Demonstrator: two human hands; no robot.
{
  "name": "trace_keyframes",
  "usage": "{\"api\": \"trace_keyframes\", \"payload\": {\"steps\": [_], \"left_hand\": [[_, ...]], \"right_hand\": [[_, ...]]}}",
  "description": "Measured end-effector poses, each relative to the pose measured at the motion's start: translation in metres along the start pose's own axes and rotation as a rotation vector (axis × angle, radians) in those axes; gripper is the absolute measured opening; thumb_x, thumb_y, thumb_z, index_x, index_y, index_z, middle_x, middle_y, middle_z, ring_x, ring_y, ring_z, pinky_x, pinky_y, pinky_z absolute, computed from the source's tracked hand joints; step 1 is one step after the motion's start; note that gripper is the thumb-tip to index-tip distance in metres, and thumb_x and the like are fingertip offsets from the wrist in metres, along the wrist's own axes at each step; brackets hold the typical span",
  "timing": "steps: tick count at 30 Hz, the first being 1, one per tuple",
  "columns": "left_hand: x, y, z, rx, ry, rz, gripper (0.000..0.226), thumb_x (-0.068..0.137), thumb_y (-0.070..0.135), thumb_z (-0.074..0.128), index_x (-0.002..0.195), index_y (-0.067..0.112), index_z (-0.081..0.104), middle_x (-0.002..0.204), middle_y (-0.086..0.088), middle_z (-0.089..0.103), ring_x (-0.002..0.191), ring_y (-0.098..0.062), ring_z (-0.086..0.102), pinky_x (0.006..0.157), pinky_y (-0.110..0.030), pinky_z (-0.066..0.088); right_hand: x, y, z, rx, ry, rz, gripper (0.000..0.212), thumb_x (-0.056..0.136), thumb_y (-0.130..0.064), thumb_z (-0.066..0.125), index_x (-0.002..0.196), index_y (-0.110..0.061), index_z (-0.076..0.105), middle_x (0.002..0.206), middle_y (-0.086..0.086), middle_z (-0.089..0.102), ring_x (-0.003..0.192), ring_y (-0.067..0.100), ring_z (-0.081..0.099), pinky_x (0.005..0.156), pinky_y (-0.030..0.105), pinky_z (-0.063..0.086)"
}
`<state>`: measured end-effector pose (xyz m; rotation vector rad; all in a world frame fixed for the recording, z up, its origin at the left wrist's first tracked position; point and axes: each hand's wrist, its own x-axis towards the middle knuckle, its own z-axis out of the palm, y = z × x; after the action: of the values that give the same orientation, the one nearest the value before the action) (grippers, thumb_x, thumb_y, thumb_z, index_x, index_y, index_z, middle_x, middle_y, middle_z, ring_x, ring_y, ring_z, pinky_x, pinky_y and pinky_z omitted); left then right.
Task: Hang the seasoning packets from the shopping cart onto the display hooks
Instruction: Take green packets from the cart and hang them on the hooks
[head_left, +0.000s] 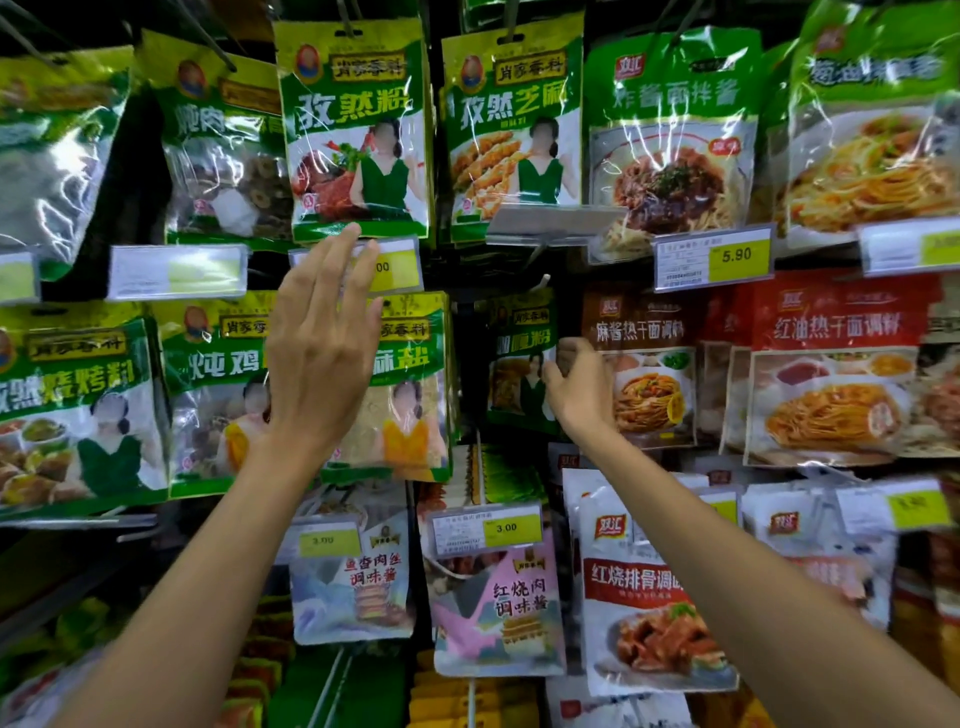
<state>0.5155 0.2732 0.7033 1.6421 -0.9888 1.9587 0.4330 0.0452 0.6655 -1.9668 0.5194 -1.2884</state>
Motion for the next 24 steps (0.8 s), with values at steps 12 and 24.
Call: {"api": "trace_keyframes", "payload": {"steps": [12, 24], "left_hand": [[-0.078, 0.157, -0.050, -0.890, -0.358, -0.419, 0.031, 0.101, 0.019, 0.038, 0.105, 0.003, 0.064, 0.097, -0.011, 0.066, 0.090, -0.026, 0.061, 0.077, -0.038, 0.049], [-0.281, 0.415, -0.177, -1.447, -1.403, -0.935, 0.023, 0.101, 0.012, 0.042, 0.103, 0.003, 0.064, 0.094, -0.012, 0.070, 0.081, -0.024, 0.066, 0.080, -0.044, 0.053]], "right_hand": [[-0.169, 0.037, -0.127, 0.009, 0.063, -0.034, 0.015, 0.099, -0.032, 0.050, 0.090, -0.034, 0.062, 0.087, -0.013, 0.069, 0.082, 0.004, 0.067, 0.072, 0.022, 0.055], [-0.511, 0.184, -0.281, -0.290, 0.414, 0.862, 0.018, 0.096, -0.018, 0.057, 0.084, -0.016, 0.070, 0.079, -0.001, 0.073, 0.074, 0.012, 0.067, 0.068, 0.032, 0.051]]}}
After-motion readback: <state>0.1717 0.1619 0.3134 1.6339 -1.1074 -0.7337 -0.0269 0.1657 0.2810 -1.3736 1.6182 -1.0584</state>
